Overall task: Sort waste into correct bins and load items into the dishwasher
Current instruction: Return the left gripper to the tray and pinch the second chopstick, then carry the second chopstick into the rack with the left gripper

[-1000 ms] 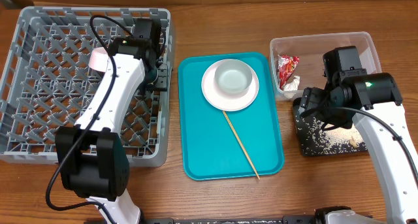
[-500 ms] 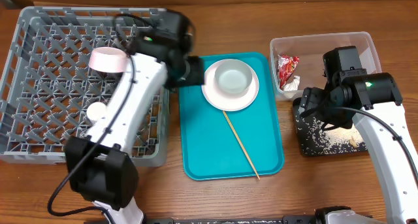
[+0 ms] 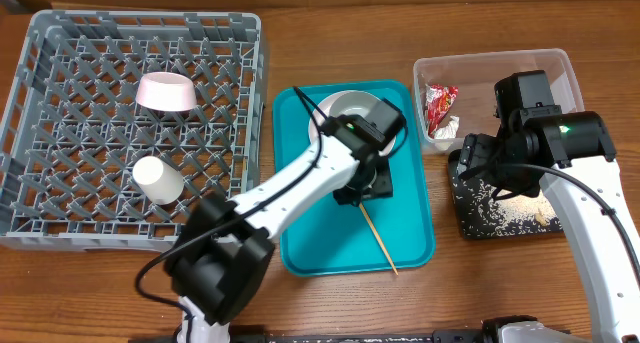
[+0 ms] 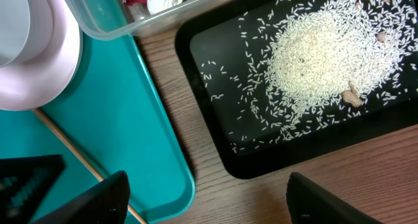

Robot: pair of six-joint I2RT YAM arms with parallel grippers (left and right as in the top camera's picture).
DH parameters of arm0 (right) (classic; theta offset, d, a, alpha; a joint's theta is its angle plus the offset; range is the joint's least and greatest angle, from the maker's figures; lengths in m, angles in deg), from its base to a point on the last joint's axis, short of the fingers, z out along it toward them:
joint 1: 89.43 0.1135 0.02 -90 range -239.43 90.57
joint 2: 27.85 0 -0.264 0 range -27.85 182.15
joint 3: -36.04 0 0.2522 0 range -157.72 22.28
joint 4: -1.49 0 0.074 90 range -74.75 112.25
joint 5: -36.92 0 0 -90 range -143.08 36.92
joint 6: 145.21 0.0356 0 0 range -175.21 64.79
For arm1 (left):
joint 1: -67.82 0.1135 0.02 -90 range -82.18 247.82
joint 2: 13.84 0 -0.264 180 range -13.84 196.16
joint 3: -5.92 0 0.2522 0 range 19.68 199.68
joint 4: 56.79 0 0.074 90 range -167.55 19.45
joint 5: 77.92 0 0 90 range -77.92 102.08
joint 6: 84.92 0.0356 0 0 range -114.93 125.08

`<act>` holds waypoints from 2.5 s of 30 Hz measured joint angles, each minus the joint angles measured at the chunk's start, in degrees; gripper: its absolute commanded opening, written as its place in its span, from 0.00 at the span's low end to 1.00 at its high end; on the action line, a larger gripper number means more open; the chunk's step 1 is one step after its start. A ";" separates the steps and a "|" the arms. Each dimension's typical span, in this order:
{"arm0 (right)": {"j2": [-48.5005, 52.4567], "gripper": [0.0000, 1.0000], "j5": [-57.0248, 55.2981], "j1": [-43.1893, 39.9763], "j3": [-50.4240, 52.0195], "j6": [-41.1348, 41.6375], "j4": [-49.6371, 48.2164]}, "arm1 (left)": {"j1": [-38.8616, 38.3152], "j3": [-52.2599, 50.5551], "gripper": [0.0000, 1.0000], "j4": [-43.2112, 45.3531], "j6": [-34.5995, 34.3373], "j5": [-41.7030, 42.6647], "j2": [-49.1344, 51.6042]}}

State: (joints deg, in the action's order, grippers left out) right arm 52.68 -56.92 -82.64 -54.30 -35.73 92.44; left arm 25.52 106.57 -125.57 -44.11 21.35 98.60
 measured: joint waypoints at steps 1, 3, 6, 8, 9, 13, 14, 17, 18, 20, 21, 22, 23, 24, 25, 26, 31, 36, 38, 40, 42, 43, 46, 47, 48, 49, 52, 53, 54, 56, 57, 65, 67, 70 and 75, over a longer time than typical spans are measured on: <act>0.00 0.79 0.00 0.00 0.00 0.02 0.00 | -0.70 -0.09 0.54 -0.04 -0.85 -0.02 1.05; 0.00 0.79 -0.02 0.00 0.00 0.02 0.04 | -1.68 -0.15 0.53 -0.24 -2.08 -0.07 2.64; 0.00 0.79 -0.02 0.00 0.00 0.00 0.02 | -2.78 -0.17 0.48 -0.11 -3.67 -0.07 5.20; 0.00 0.79 0.00 0.00 0.00 0.00 0.02 | -3.26 -0.20 0.44 0.09 -4.50 -0.04 7.28; 0.00 0.79 0.00 0.00 0.00 0.00 0.02 | -3.39 -0.20 0.41 0.07 -4.85 -0.07 8.28; 0.00 0.79 0.02 0.00 0.00 0.00 0.02 | -3.45 -0.07 0.11 -0.48 -5.49 0.00 9.29; 0.00 0.79 -0.02 0.00 0.00 0.00 0.00 | -3.45 -0.07 0.04 -0.63 -5.92 -0.07 9.35; 0.00 0.79 -0.02 0.00 0.00 0.02 0.00 | -3.43 -0.07 0.04 -0.63 -6.21 0.17 9.35; 0.00 0.79 0.00 0.00 0.00 0.00 0.04 | -3.43 -0.07 0.04 -0.66 -6.19 0.17 9.35; 0.00 0.79 -0.02 0.00 0.00 0.00 0.02 | -3.32 -0.07 0.04 -0.72 -6.19 0.22 9.33; 0.00 0.79 0.00 0.00 0.00 -0.02 0.04 | -3.30 -0.02 0.04 -0.87 -6.21 0.20 9.33; 0.00 0.79 -0.02 0.00 0.00 -0.02 0.00 | -3.08 0.00 0.04 -1.44 -6.16 0.20 9.29; 0.00 0.79 -0.02 0.00 0.00 -0.02 0.02 | -3.02 0.00 0.04 -1.66 -6.16 0.20 9.27; 0.00 0.79 -0.02 0.00 0.00 0.00 0.02 | -2.67 -0.02 0.04 -2.38 -6.12 0.15 9.14; 0.00 0.79 -0.02 0.00 0.00 -0.02 0.00 | -2.27 -0.04 0.04 -3.02 -5.97 -0.11 8.98; 0.00 0.79 -0.02 0.00 0.00 0.00 0.04 | -1.77 -0.11 0.04 -3.54 -5.92 -0.57 8.72; 0.00 0.79 -0.02 0.00 0.00 -0.04 0.02 | 0.92 -0.74 0.04 -6.08 -4.66 -5.20 3.08; 0.00 0.79 -0.04 0.00 0.00 0.00 0.00 | 3.41 -0.72 0.04 -6.45 0.74 -12.79 -8.41; 0.00 0.79 -0.02 0.00 0.00 -0.04 0.02 | 4.96 -0.72 0.04 -6.23 4.13 -15.52 -12.31; 0.00 0.79 -0.04 0.00 0.00 -0.02 0.02 | 7.43 -0.66 0.04 -5.86 7.76 -17.73 -15.32; 0.00 0.79 -0.02 0.00 0.00 -0.02 0.00 | 10.93 -0.61 0.04 -4.90 12.02 -19.17 -17.09; 0.00 0.79 -0.02 0.00 0.00 -0.02 0.00 | 13.09 -0.59 0.04 -4.35 14.47 -19.76 -17.57; 0.00 0.79 -0.02 0.00 0.00 -0.04 0.02 | 19.34 -0.59 0.04 -2.71 21.97 -20.85 -17.81; 0.00 0.79 -0.02 0.00 0.00 -0.04 0.04 | 21.66 -0.59 0.04 -2.12 24.74 -20.98 -17.81; 0.00 0.79 -0.02 0.00 0.00 -0.02 0.02 | 23.61 -0.59 0.04 -1.64 27.30 -20.92 -17.81; 0.00 0.79 -0.02 0.00 0.00 0.00 0.00 | 25.62 -0.59 0.04 -1.07 30.16 -20.79 -17.81; 0.00 0.79 -0.02 0.00 0.00 -0.02 0.00 | 30.27 -0.59 0.04 0.02 37.35 -19.41 -17.81; 0.00 0.79 0.00 0.00 0.00 -0.02 0.00 | 31.45 -0.59 0.04 0.44 39.50 -18.58 -17.81; 0.00 0.79 0.00 0.00 0.00 0.00 0.02 | 32.37 -0.59 0.04 0.76 41.20 -17.94 -17.81; 0.00 0.79 -0.02 0.00 0.00 -0.04 0.00 | 33.77 -0.59 0.04 0.85 44.09 -16.52 -17.79; 0.00 0.79 0.00 0.00 0.00 -0.02 0.00 | 34.32 -0.59 0.04 0.85 45.31 -15.80 -17.79; 0.00 0.79 -0.02 0.00 0.00 -0.02 0.02 | 35.21 -0.59 0.04 0.90 49.16 -13.29 -14.03; 0.00 0.79 -0.02 0.00 0.00 0.00 0.02 | 35.21 -0.59 0.04 0.87 49.24 -13.03 -12.04; 0.00 0.79 -0.04 0.00 0.00 -0.02 0.02 | 35.23 -0.59 0.10 0.87 49.22 -12.87 -9.03; 0.00 0.79 -0.02 0.00 0.00 0.00 0.00 | 35.21 -0.59 0.28 1.42 49.51 -12.74 -5.46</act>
State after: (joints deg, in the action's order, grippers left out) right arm 52.68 -56.94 -82.64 -54.30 -35.73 92.44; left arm 60.73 105.98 -124.15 5.39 8.61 93.13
